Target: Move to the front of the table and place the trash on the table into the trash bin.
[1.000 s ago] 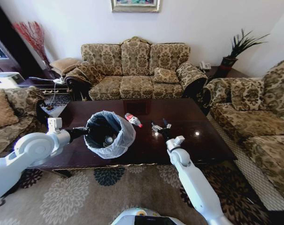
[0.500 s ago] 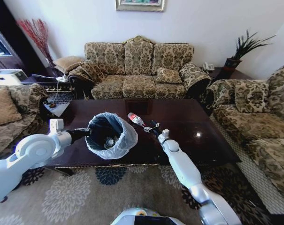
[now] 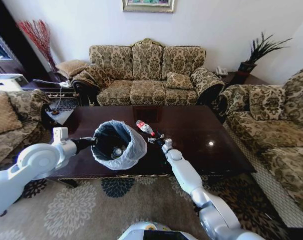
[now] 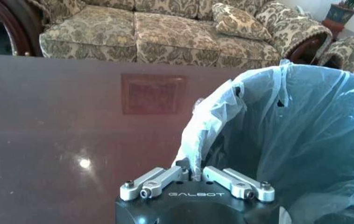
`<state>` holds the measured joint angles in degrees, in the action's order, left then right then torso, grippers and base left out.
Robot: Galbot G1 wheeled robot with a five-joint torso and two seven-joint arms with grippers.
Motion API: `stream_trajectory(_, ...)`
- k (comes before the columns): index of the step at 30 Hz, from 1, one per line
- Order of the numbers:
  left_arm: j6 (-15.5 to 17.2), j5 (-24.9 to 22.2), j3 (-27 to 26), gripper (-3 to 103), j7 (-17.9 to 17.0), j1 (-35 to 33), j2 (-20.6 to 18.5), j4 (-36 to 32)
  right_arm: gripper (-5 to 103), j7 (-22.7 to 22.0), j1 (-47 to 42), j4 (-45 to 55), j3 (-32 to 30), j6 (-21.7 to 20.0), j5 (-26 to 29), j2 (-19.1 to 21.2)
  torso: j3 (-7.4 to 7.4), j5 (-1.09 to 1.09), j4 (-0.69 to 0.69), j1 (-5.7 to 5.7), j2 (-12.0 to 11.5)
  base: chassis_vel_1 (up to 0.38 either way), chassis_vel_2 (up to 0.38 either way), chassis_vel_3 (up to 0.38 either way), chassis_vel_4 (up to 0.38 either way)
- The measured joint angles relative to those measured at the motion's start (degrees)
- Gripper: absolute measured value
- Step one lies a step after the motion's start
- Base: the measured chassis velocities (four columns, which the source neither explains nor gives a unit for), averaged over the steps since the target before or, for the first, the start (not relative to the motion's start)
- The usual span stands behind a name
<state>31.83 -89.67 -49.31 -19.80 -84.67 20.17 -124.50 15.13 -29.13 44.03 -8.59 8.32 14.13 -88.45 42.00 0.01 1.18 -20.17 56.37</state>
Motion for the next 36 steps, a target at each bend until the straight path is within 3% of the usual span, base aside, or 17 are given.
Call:
stream_trajectory(2,0.0,0.0,0.02,0,0.04,-0.01,0.09,0.09,92,-0.14,0.66,-1.41,-0.01,0.11,0.12,-0.4,0.0,-0.01,0.0,0.0,0.0,0.0,0.0,0.0,0.0)
stream_trajectory(5,-0.02,0.0,0.06,0,0.05,-0.02,0.11,0.22,87,-0.13,1.07,-2.2,0.0,0.11,0.35,-0.64,0.0,-0.01,0.01,0.0,0.0,0.0,0.0,0.0,0.0)
stream_trajectory(6,-0.04,0.0,0.12,0,0.06,-0.01,0.12,0.29,76,-0.14,1.41,-2.82,0.0,-0.09,0.56,-0.84,0.0,-0.01,0.01,0.0,0.0,0.0,0.0,0.0,0.0)
stream_trajectory(8,-0.05,0.0,0.15,0,0.07,0.0,0.12,0.32,76,-0.17,1.58,-3.14,-0.01,-0.25,0.64,-0.93,0.0,-0.01,0.01,0.0,0.0,0.0,0.0,0.0,0.0)
stream_trajectory(15,-0.21,0.0,0.21,0,0.11,0.01,0.28,0.38,43,-0.3,3.09,-5.85,-0.06,-1.76,0.81,-1.28,0.0,-0.01,0.0,0.0,0.0,0.0,0.0,0.0,0.0)
stream_trajectory(17,-0.21,-0.02,0.21,0,0.13,0.0,0.31,0.4,43,-0.35,3.33,-6.3,-0.07,-1.82,0.81,-1.4,0.0,-0.01,0.01,0.0,0.0,0.0,0.0,0.0,0.0)
stream_trajectory(20,-0.24,-0.03,0.21,0,0.17,-0.01,0.43,0.47,27,-0.46,3.57,-6.78,-0.12,-1.91,0.77,-1.61,0.0,-0.01,0.01,0.0,0.0,0.0,0.0,0.0,0.0)
stream_trajectory(23,-0.26,-0.04,0.21,0,0.19,0.02,0.43,0.62,20,-0.47,3.5,-6.67,-0.11,-1.92,0.78,-1.57,0.0,-0.01,0.01,0.0,0.0,0.0,0.0,0.0,0.0)
stream_trajectory(33,-0.36,-0.21,0.19,0,0.28,0.19,-0.26,1.11,20,-1.7,-0.35,0.94,0.44,-2.4,1.72,0.11,0.0,0.0,0.01,0.0,0.0,0.0,0.0,0.0,0.0)
stream_trajectory(36,-0.34,-1.03,0.08,0,0.26,0.17,-1.09,1.92,20,-4.84,-4.68,13.39,0.13,-3.07,1.62,2.38,0.0,-0.01,0.0,0.0,0.0,0.0,0.0,0.0,0.0)
